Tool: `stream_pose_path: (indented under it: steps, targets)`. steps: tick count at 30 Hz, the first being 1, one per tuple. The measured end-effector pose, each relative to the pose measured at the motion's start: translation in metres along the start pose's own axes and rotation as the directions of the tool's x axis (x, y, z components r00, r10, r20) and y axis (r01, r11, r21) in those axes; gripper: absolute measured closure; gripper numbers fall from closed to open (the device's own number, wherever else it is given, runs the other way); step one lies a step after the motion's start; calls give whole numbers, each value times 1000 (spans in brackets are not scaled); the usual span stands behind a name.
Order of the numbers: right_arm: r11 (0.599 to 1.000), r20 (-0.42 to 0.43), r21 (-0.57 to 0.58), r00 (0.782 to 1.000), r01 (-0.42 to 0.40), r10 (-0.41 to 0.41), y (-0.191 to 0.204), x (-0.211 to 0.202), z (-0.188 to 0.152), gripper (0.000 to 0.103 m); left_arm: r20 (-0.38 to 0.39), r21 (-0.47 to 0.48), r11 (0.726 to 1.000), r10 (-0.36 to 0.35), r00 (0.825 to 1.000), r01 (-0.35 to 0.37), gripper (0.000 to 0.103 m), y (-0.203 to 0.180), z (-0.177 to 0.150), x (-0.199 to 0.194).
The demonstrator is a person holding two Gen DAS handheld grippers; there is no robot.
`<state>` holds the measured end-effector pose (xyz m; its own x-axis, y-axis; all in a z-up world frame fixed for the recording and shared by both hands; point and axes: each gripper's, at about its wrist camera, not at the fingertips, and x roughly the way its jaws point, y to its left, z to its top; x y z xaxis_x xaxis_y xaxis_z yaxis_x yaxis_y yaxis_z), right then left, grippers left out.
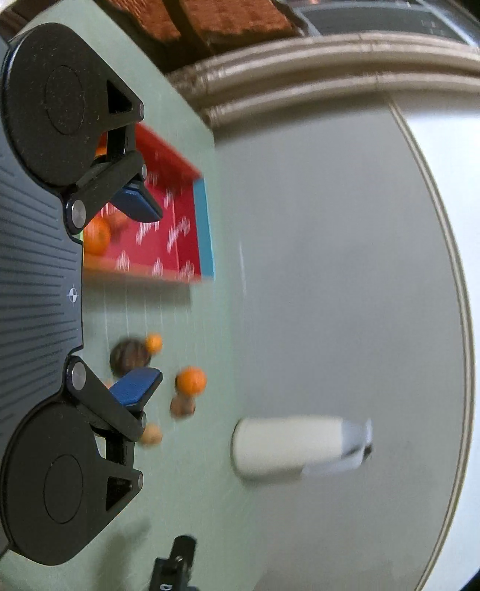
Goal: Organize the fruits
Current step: 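Move the left tool to a small kumquat and close its fingers on it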
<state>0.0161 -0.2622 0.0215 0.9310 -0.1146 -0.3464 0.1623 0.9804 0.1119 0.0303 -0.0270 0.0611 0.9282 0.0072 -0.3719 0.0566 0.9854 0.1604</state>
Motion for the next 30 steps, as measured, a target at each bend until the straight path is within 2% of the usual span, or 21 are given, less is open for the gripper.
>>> stream_pose_path:
  steps: [4,7,9,10,14,16,18,28,30]
  targets:
    - [1000,6,19,1000,19,-19,-14,-9,-1,15,-39,25,998,-49,998,50,17,-32,-5,6]
    - [999,9,17,999,37,-37,-23,-13,-2,15,-68,42,997,-61,996,63,18,-49,-13,14]
    - [999,9,17,999,50,-50,-29,-16,-4,15,-96,44,996,-67,993,72,33,-59,-16,21]
    - [998,9,18,998,61,-61,-33,-17,-4,15,-114,42,996,-69,991,75,35,-63,-18,26]
    - [992,22,30,992,120,-120,-46,-21,-5,15,-154,22,997,-64,986,68,38,-72,-22,39]
    - [989,24,47,990,138,-140,-54,-24,-6,15,-166,21,997,-66,984,70,44,-76,-23,44]
    - [988,18,67,990,140,-141,-61,-25,-6,15,-180,17,997,-71,981,75,50,-79,-24,51]
    - [986,10,77,989,149,-150,-71,-20,-8,14,-210,-10,998,-67,976,66,58,-84,-28,71]
    - [987,9,76,989,145,-146,-70,-19,-9,14,-208,-16,997,-75,975,73,64,-85,-28,71]
